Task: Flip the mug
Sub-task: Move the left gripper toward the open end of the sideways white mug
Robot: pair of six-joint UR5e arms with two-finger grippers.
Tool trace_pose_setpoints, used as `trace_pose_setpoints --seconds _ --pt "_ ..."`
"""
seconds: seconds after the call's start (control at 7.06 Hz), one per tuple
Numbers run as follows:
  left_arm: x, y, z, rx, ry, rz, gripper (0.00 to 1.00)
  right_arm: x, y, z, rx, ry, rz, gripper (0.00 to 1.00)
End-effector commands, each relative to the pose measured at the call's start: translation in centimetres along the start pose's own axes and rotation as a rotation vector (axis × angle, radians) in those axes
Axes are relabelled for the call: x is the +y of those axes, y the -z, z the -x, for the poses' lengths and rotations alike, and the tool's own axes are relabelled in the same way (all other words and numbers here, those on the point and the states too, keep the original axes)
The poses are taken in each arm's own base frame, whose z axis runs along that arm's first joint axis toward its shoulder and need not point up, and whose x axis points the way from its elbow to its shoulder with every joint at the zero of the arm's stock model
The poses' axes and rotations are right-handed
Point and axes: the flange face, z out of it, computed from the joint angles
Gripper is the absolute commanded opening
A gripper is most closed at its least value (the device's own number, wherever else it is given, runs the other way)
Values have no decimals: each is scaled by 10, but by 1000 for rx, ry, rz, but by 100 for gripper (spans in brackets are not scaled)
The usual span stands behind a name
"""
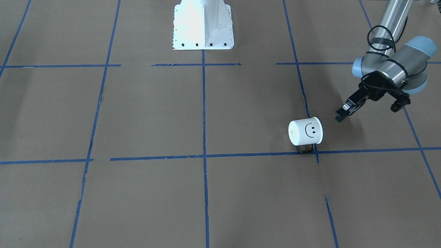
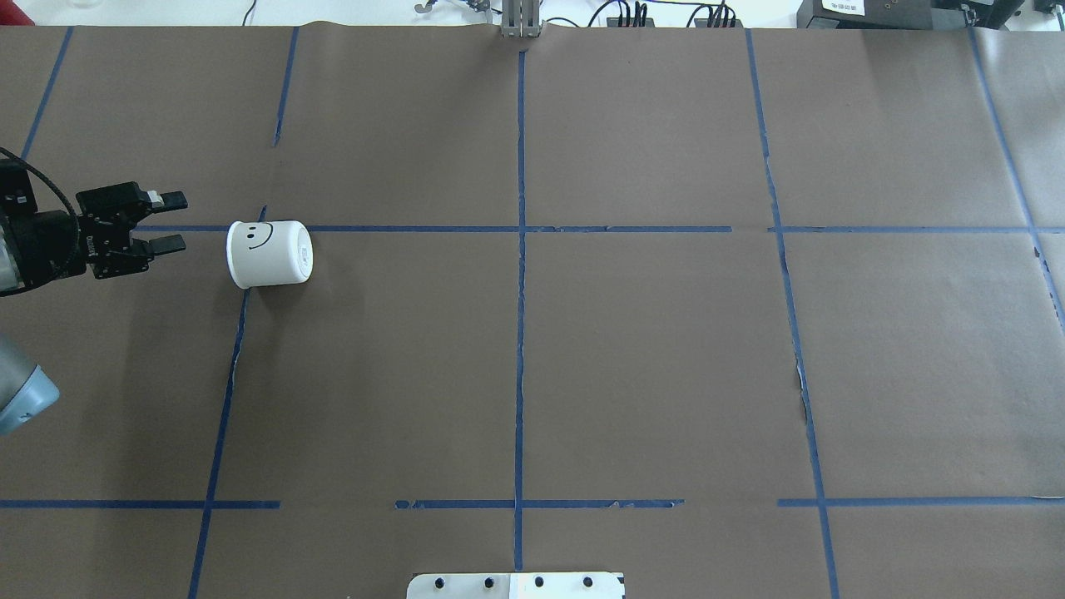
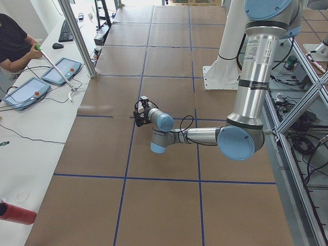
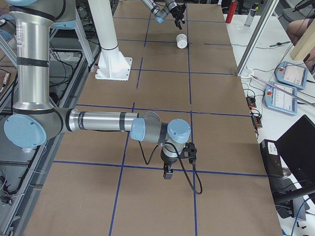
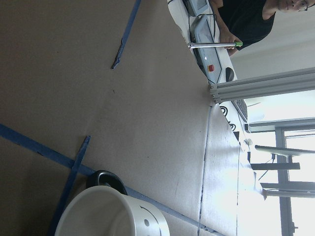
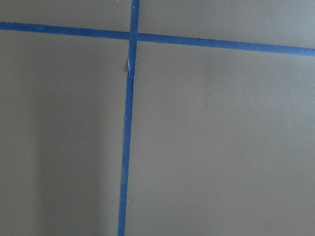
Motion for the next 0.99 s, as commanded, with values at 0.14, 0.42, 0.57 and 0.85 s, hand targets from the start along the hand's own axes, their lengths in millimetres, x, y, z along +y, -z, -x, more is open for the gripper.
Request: trace_pose_setpoints --seconds 0.14,0.42,0.57,0.85 --pt "0 -23 14 -16 -118 4 100 0 0 0 0 0 0 100" --pt "10 -36 17 -19 -115 28 100 0 0 0 0 0 0 100" --pt "13 -48 17 -18 -115 32 100 0 -1 0 0 -1 1 100" --pt "22 -61 14 -1 -114 41 96 0 -1 0 0 -1 1 100"
